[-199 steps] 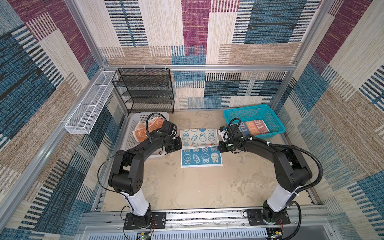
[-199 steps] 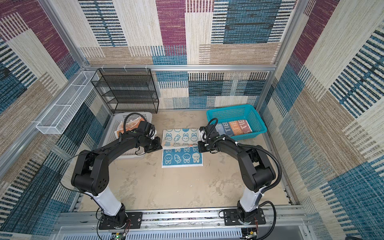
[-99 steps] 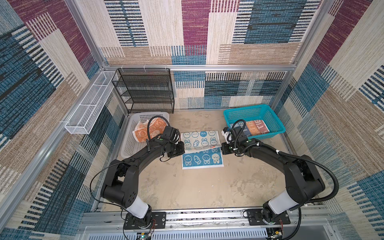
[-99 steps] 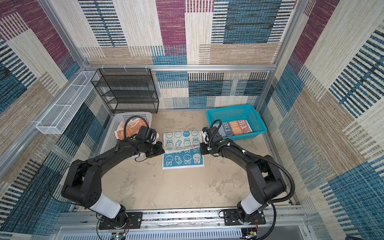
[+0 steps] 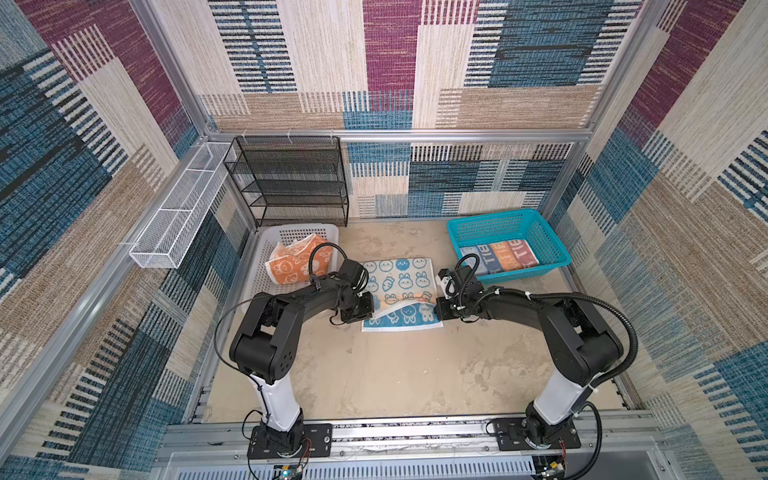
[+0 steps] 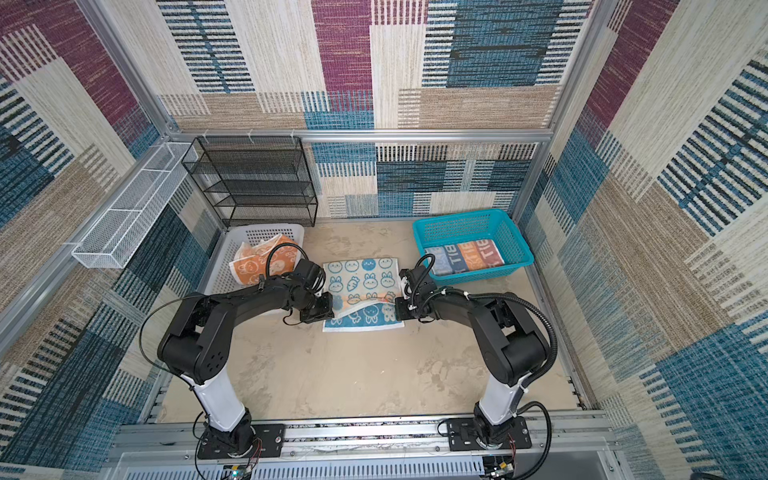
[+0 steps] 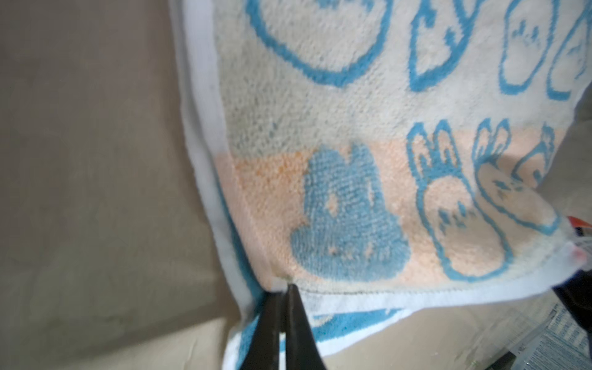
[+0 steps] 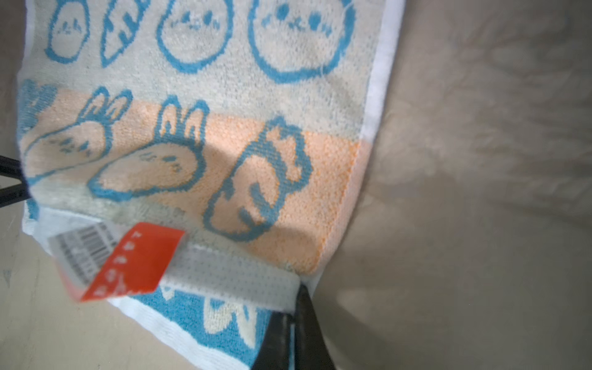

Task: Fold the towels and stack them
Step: 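Fold the held edge over the towel away from the robot with both grippers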

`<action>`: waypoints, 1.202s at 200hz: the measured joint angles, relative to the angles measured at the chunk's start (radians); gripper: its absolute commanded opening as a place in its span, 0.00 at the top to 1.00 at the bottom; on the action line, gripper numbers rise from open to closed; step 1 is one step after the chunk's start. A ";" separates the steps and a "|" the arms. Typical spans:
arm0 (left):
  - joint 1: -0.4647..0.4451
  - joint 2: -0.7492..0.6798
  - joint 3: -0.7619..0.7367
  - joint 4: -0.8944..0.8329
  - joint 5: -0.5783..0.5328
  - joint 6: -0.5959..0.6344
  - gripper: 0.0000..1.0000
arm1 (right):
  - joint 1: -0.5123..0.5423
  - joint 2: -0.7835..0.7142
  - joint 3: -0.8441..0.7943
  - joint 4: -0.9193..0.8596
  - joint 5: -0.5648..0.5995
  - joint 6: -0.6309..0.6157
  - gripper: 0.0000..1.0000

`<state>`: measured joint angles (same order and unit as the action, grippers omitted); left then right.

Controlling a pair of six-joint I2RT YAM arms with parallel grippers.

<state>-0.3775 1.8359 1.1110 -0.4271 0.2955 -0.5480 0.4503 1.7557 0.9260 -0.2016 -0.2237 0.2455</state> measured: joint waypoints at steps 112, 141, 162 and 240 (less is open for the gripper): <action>0.032 -0.176 0.055 -0.132 -0.054 0.047 1.00 | 0.032 -0.140 0.091 -0.169 0.077 -0.019 1.00; 0.028 -0.229 -0.046 -0.114 -0.050 0.045 1.00 | 0.060 -0.147 0.011 -0.168 0.076 -0.012 1.00; 0.024 -0.219 -0.101 -0.084 -0.026 0.035 1.00 | 0.066 -0.129 -0.038 -0.144 0.073 -0.006 1.00; 0.012 -0.168 -0.169 -0.022 -0.027 0.025 1.00 | 0.094 -0.082 -0.090 -0.017 0.059 0.023 1.00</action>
<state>-0.3656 1.6676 0.9417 -0.4488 0.2684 -0.5232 0.5446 1.6733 0.8356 -0.2184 -0.1650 0.2680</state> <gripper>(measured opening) 0.064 0.063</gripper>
